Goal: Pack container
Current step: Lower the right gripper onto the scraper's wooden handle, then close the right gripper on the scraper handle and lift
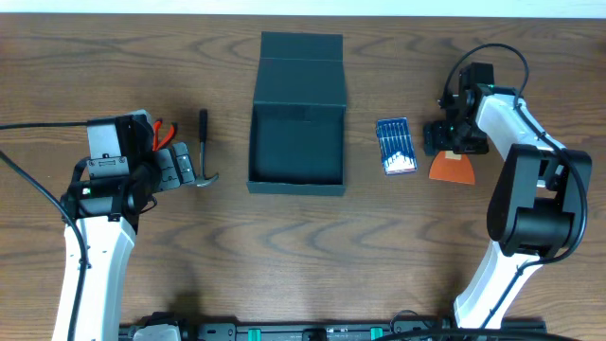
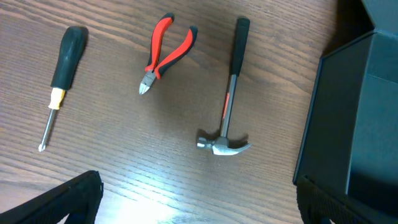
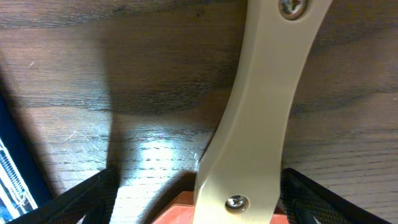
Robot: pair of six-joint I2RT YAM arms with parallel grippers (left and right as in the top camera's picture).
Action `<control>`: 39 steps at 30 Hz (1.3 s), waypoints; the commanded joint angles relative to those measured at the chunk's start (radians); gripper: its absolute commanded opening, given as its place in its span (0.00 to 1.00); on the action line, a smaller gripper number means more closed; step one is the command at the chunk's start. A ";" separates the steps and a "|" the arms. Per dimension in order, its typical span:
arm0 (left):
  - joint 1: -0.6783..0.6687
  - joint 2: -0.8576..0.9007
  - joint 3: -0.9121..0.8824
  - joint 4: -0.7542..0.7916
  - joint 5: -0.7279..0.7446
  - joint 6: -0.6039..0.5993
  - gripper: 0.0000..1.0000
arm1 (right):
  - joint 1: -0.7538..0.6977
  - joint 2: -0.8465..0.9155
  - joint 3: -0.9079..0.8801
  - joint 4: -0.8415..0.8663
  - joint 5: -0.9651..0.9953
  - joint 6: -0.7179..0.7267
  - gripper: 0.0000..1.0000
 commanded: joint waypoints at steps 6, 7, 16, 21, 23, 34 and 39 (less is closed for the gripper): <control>0.006 0.005 0.018 0.000 -0.011 0.017 0.98 | -0.016 0.059 -0.023 -0.040 0.059 0.135 0.88; 0.006 0.005 0.018 0.000 -0.011 0.017 0.98 | -0.018 0.059 -0.023 -0.041 0.054 0.134 0.88; 0.006 0.005 0.018 0.000 -0.011 0.017 0.98 | -0.024 0.059 -0.023 -0.048 -0.008 0.134 0.87; 0.006 0.005 0.018 0.000 -0.011 0.017 0.98 | -0.024 0.059 -0.023 -0.050 -0.031 0.134 0.87; 0.006 0.005 0.018 0.000 -0.011 0.017 0.98 | -0.024 0.059 -0.023 -0.050 -0.039 0.134 0.87; 0.006 0.005 0.018 0.000 -0.011 0.017 0.98 | -0.024 0.059 -0.023 -0.079 -0.048 0.171 0.85; 0.006 0.005 0.018 0.000 -0.011 0.017 0.98 | -0.026 0.059 -0.023 -0.068 -0.040 0.183 0.85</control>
